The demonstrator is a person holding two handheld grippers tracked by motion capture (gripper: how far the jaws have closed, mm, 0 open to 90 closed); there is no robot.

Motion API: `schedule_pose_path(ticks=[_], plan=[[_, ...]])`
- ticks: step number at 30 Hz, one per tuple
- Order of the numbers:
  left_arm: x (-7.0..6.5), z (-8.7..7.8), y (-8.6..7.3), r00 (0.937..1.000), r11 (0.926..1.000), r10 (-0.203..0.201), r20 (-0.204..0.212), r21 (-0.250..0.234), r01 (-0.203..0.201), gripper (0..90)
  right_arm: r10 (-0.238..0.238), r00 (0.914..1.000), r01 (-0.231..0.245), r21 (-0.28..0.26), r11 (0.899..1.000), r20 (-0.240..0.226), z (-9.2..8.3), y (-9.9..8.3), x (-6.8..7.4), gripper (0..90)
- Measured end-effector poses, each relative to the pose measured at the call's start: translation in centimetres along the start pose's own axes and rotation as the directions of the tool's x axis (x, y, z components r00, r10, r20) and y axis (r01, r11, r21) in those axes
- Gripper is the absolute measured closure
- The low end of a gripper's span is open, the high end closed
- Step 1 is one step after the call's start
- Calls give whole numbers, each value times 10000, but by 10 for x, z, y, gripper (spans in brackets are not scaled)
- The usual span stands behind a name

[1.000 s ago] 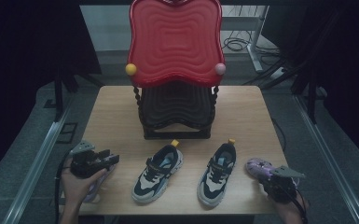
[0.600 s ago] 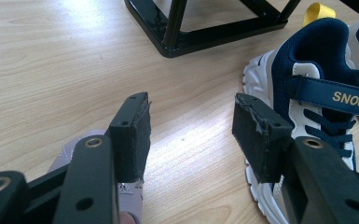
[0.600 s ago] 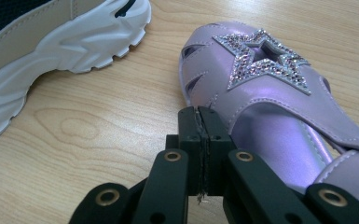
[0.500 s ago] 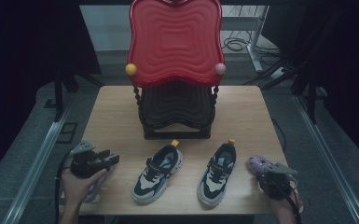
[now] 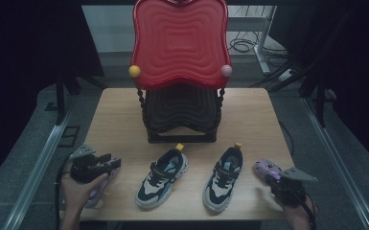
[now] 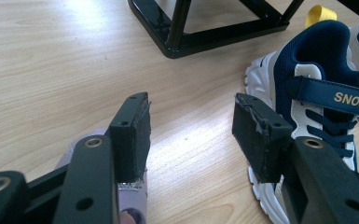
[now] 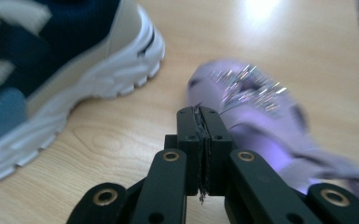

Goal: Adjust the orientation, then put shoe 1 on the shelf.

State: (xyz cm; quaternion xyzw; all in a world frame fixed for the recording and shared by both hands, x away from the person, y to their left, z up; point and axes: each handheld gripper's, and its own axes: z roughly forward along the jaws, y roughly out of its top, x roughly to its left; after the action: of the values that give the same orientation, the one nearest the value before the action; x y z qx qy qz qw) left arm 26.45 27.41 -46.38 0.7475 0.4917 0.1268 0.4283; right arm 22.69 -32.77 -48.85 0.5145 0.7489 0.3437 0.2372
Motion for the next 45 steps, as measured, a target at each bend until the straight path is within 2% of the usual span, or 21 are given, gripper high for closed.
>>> schedule_pose_path(ticks=[5, 9, 15, 22, 29, 33, 38, 42, 45], plan=[[2, -3, 0, 10000, 10000, -18, -40, -71, 18, 469, 108, 9999, -113, -665, 9977, -77, -24, 4, -13, 855], [3, -5, 0, 10000, 9999, -34, -82, -121, 33, 470, 170, 9995, -191, -854, 9962, -252, -33, 1, -22, 823], [6, -8, -2, 9999, 9997, -140, -62, -175, 139, 469, 225, 9979, -280, -929, 9953, -602, -37, -2, -29, 726], [8, -13, -2, 9999, 9994, -171, 10, -312, 171, 469, 135, 9981, -193, -966, 9951, -604, -40, -4, -30, 633], [9, -27, -4, 9994, 9985, -217, 258, -505, 229, 468, 12, 9977, -75, -929, 9956, -672, -42, -5, -31, 591], [10, -34, -10, 9985, 9981, -360, 417, -492, 380, 465, 31, 9978, -93, -925, 9957, -661, -40, -4, -33, 579], [9, -50, -20, 9981, 9981, -337, 524, -504, 364, 463, 9, 9976, -68, -853, 9963, -693, -36, -3, -33, 569], [12, -59, -43, 9974, 9984, -482, 543, -254, 497, 466, 56, 9976, -111, -796, 9968, -685, -35, -3, -34, 566], [16, -64, -58, 9967, 9965, -735, 349, -361, 748, 484, 214, 9982, -259, -788, 9966, -566, -35, -3, -37, 564]])
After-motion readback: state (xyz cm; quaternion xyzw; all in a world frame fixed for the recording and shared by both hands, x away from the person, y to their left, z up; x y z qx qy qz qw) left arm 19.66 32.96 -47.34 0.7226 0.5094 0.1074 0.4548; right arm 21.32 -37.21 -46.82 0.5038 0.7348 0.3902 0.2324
